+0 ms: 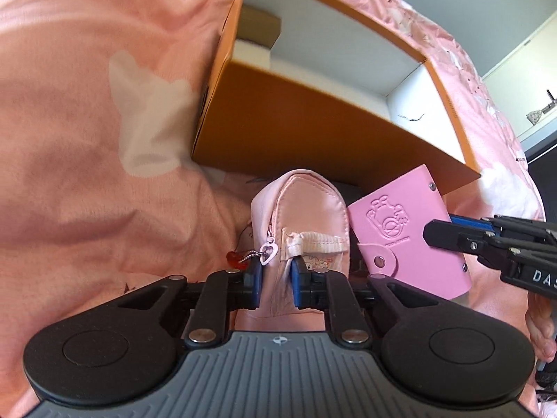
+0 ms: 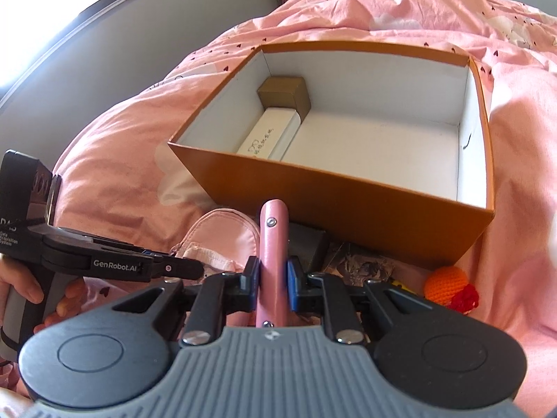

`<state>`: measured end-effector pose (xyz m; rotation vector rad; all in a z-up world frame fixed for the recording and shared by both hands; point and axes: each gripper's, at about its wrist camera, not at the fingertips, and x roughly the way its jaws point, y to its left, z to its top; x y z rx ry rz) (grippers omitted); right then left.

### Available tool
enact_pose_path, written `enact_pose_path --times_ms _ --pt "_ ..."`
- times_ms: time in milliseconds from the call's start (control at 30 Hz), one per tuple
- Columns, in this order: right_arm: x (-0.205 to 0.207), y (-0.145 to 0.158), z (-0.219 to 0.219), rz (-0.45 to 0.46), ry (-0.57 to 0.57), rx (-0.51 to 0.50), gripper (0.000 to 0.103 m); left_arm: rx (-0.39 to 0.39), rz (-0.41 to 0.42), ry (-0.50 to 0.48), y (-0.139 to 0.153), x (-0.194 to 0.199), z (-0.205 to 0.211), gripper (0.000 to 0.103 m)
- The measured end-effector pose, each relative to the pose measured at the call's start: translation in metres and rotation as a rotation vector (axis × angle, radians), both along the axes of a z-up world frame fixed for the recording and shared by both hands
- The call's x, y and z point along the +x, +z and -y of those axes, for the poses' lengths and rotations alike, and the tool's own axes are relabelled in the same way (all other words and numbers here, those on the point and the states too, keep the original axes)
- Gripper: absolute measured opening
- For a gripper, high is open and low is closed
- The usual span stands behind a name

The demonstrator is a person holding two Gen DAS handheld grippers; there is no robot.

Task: Organize objects
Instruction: 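Carry the backpack and card holder over the orange box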

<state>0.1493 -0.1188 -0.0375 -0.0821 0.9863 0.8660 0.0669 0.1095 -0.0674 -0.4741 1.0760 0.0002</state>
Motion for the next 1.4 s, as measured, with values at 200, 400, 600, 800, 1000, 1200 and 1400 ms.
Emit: enact_pose_path --times_ms 200,400,600,800,1000,1200,1400 --pt "-0.007 0.027 0.008 0.060 -0.002 0.035 0.018 0.020 0.127 -0.029 0.046 -0.008 0.007 0.018" --pt "-0.008 0.065 0.019 0.144 -0.015 0.083 0.018 0.031 0.259 -0.038 0.089 -0.002 0.014 0.018" --pt "0.005 0.099 0.019 0.229 -0.021 0.130 0.018 0.055 0.340 -0.022 0.111 0.023 0.012 0.018" --pt "0.044 0.103 0.006 0.246 -0.069 0.150 0.017 0.067 0.355 0.007 0.108 0.059 0.004 0.018" --pt "0.091 0.078 -0.012 0.199 -0.156 0.118 0.017 0.059 0.317 0.031 0.092 0.090 -0.008 0.018" --pt "0.134 0.041 -0.031 0.089 -0.224 0.091 0.017 0.034 0.257 0.043 0.069 0.113 -0.017 0.018" --pt "0.166 0.011 -0.052 -0.031 -0.264 0.090 0.017 0.046 0.231 0.041 0.062 0.128 -0.030 0.018"
